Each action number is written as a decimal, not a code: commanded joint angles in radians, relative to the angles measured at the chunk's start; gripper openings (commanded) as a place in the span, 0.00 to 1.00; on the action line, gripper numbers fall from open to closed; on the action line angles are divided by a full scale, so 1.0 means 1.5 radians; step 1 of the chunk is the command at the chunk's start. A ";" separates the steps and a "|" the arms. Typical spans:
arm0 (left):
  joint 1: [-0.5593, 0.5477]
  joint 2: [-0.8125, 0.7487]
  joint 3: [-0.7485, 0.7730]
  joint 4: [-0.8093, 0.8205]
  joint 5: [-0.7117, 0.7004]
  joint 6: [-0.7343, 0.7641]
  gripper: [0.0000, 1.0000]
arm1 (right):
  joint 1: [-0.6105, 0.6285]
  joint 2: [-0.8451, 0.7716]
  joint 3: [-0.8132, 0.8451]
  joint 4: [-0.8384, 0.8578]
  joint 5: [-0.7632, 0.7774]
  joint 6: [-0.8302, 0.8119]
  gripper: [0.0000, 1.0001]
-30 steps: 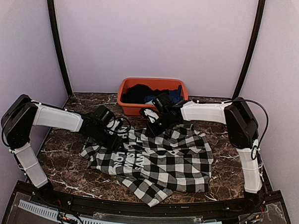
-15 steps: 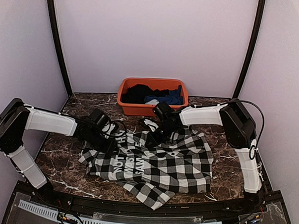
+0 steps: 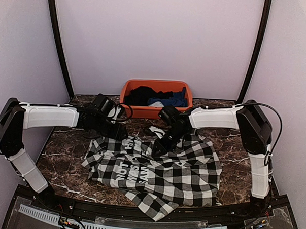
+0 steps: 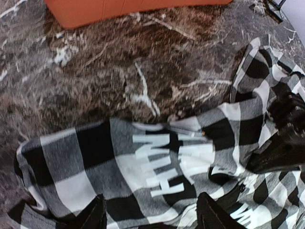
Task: Pin the brooch onto the clothing
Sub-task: Smooth out the clothing with brooches at the center of the board.
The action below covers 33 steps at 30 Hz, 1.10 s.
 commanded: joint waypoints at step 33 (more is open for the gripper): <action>-0.041 0.180 0.051 0.035 0.017 0.010 0.36 | -0.079 0.083 0.124 0.084 0.036 0.130 0.28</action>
